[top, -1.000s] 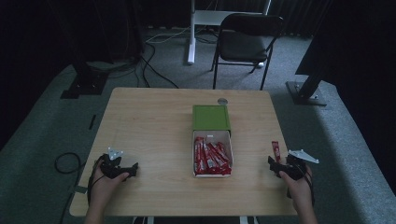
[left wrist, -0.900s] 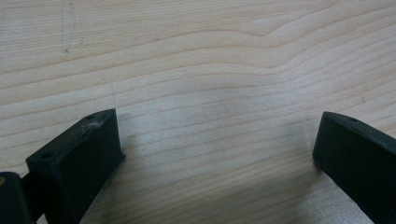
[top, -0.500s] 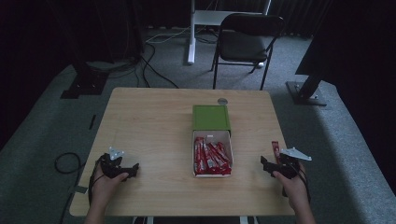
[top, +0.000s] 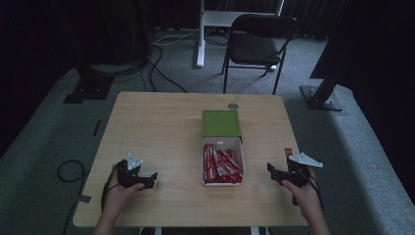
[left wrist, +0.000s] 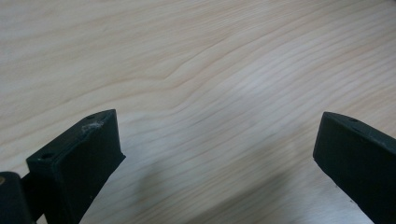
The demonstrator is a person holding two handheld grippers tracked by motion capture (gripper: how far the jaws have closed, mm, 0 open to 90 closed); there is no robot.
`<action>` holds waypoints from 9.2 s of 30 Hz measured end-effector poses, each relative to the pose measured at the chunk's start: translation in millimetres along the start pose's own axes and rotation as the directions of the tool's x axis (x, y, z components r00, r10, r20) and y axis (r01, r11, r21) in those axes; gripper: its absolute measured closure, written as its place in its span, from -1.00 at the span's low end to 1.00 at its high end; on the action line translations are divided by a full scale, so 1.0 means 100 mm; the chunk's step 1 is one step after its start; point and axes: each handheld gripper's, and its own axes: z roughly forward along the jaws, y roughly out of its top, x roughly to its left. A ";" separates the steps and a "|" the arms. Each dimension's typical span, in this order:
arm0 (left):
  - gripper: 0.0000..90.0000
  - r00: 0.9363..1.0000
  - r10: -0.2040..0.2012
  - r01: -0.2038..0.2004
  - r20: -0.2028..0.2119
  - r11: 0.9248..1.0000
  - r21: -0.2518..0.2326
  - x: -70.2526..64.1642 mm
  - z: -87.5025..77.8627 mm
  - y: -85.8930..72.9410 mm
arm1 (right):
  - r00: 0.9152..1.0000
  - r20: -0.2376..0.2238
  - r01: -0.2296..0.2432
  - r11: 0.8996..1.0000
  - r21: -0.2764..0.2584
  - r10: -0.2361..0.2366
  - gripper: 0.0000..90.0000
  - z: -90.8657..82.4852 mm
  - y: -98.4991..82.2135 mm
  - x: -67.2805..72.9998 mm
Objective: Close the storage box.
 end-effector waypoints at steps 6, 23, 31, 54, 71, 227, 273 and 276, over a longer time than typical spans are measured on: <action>-0.96 0.997 0.061 -0.060 0.038 0.998 -0.031 -0.18 -0.01 0.11 | 0.999 -0.042 0.019 1.000 -0.016 -0.020 -0.71 -0.03 0.06 0.10; -0.96 0.976 0.173 -0.152 0.134 0.977 -0.152 -0.64 -0.14 0.47 | 0.975 -0.190 0.106 0.993 -0.043 -0.112 -0.71 -0.08 0.15 0.46; -0.96 0.957 0.232 -0.195 0.177 0.960 -0.202 -0.86 -0.15 0.61 | 0.941 -0.281 0.164 0.981 -0.104 -0.187 -0.71 -0.07 0.15 0.61; -0.96 0.933 0.280 -0.225 0.226 0.944 -0.241 -1.15 0.02 0.80 | 0.930 -0.314 0.174 0.982 -0.079 -0.190 -0.70 0.07 0.11 0.62; -0.96 0.931 0.257 -0.199 0.258 0.952 -0.232 -1.13 0.10 0.86 | 0.926 -0.326 0.179 0.982 -0.067 -0.191 -0.74 0.13 0.13 0.60; -0.96 0.971 0.165 -0.130 0.176 0.972 -0.193 -0.68 0.46 1.25 | 0.983 -0.151 0.083 0.990 -0.115 -0.100 -0.77 0.58 0.58 0.43; -0.96 0.996 -0.029 0.036 0.084 0.996 -0.086 -0.18 0.29 0.45 | 0.993 -0.073 0.089 0.996 0.016 -0.088 -0.77 0.38 -0.20 0.16; -0.96 0.996 -0.056 0.060 0.064 0.995 -0.074 -0.13 0.28 0.38 | 0.994 -0.067 0.087 0.996 0.021 -0.085 -0.77 0.37 -0.22 0.15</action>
